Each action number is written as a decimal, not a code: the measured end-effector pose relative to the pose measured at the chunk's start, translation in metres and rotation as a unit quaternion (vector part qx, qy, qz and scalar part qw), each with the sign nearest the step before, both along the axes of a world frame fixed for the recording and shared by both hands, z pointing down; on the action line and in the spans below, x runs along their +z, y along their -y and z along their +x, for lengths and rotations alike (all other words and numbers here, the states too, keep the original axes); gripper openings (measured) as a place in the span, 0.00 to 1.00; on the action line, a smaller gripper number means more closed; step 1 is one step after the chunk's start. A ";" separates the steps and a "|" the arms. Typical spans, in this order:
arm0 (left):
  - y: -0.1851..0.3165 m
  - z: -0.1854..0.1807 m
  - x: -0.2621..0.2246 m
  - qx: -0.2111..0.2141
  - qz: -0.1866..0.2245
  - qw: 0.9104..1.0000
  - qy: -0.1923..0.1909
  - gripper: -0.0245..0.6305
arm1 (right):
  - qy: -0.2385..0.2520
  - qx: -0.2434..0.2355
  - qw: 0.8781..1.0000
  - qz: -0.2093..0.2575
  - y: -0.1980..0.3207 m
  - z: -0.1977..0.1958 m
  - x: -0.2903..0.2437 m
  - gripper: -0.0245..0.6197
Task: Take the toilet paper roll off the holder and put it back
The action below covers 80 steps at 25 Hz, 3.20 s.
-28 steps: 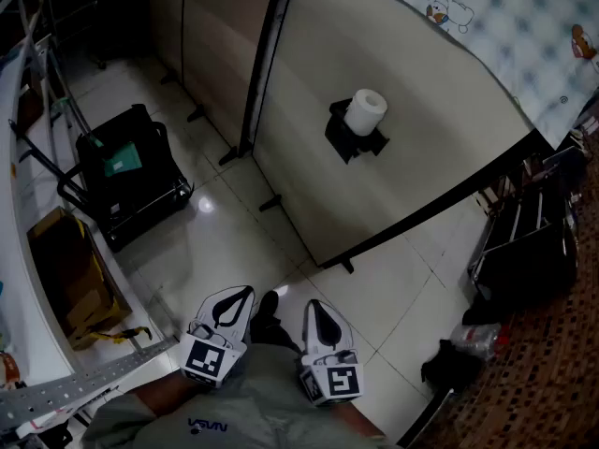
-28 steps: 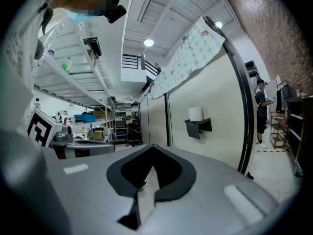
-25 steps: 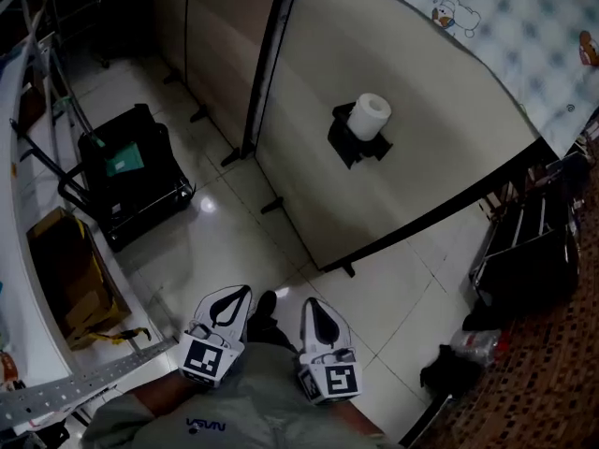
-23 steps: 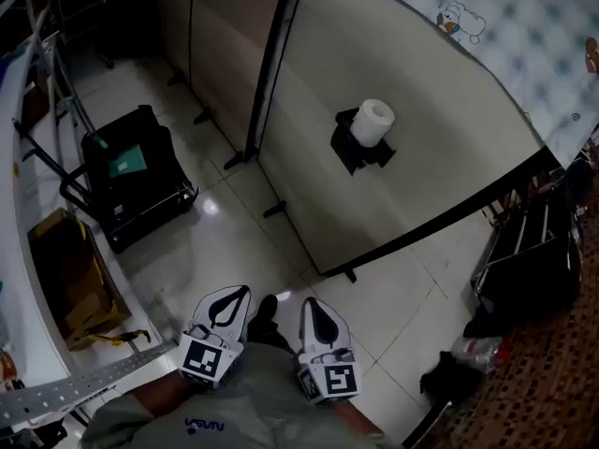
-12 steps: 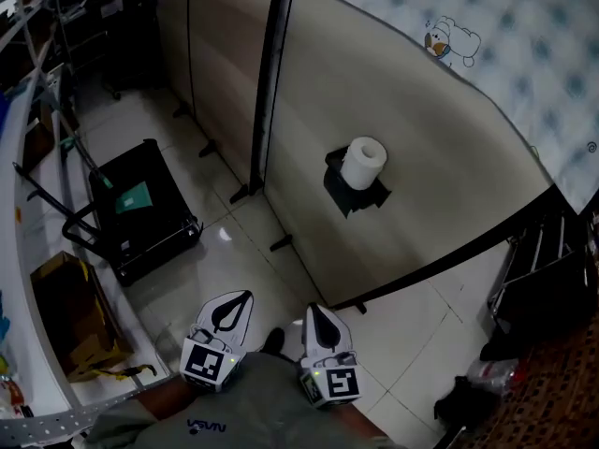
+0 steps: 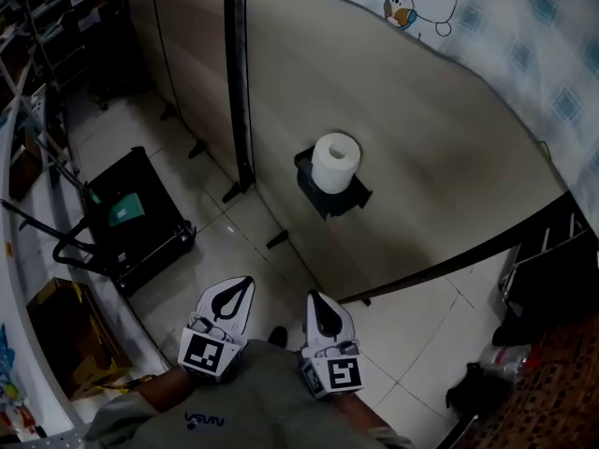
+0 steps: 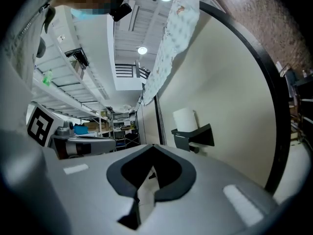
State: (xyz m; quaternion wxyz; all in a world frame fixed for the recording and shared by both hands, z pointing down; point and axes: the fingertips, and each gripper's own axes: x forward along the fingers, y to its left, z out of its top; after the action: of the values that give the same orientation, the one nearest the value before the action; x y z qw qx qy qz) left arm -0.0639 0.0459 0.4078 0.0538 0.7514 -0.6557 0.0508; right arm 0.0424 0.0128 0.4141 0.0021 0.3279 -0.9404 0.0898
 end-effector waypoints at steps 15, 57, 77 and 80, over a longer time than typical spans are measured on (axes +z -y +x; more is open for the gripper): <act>0.075 -0.012 0.009 0.039 -0.013 0.999 -0.012 0.05 | -0.012 0.044 0.999 0.007 0.062 0.000 0.004 0.04; 0.256 -0.128 -0.003 0.316 0.005 0.946 -0.065 0.06 | -0.579 0.005 0.808 -0.109 0.236 -0.115 -0.049 0.35; 0.248 -0.146 0.001 0.327 0.006 0.942 -0.071 0.06 | -0.624 -0.012 0.762 -0.175 0.241 -0.110 -0.021 0.33; 0.247 -0.142 0.000 0.325 0.007 0.943 -0.069 0.06 | -0.599 -0.002 0.784 -0.163 0.238 -0.109 -0.029 0.32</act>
State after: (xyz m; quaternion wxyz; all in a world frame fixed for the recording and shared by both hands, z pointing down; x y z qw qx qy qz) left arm -0.2055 -0.2014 0.4081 0.0744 0.9258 -0.3706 0.0085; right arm -0.0669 -0.2250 0.3850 0.6187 0.3085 -0.7221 0.0269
